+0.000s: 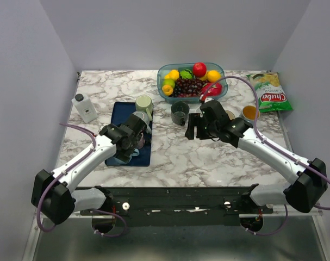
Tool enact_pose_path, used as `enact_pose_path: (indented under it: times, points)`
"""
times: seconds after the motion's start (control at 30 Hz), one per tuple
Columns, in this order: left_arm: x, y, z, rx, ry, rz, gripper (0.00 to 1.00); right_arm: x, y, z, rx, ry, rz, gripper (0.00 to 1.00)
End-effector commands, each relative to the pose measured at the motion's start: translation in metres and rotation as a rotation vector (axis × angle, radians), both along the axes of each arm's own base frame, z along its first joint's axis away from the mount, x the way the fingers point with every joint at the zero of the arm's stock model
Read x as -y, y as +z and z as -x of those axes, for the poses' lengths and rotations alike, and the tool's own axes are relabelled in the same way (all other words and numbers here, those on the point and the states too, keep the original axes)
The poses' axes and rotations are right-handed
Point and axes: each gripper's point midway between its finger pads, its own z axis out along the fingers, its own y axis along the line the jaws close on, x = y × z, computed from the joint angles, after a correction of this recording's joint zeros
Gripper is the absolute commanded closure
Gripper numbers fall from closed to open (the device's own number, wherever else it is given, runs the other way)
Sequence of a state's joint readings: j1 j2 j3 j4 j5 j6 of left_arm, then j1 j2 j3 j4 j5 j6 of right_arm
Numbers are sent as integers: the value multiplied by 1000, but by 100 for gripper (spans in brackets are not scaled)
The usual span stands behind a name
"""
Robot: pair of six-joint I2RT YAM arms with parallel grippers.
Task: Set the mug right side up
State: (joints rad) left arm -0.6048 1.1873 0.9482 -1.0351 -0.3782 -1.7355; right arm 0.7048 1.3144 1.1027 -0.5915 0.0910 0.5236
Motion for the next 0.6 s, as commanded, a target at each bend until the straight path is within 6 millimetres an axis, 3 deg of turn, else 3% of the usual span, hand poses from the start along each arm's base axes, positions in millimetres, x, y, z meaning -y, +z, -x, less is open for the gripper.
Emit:
enact_pose_path:
  times: [0.0,0.37,0.57]
  points:
    - [-12,-5,-7,-17,112,-82,11,2,0,5,0,4,-23,21]
    - [-27,-20,-3,-45,173,-155,15,4,-2,4,-1,3,-14,21]
    - [-34,-32,-2,-31,169,-137,27,5,-5,5,-6,-2,-8,21]
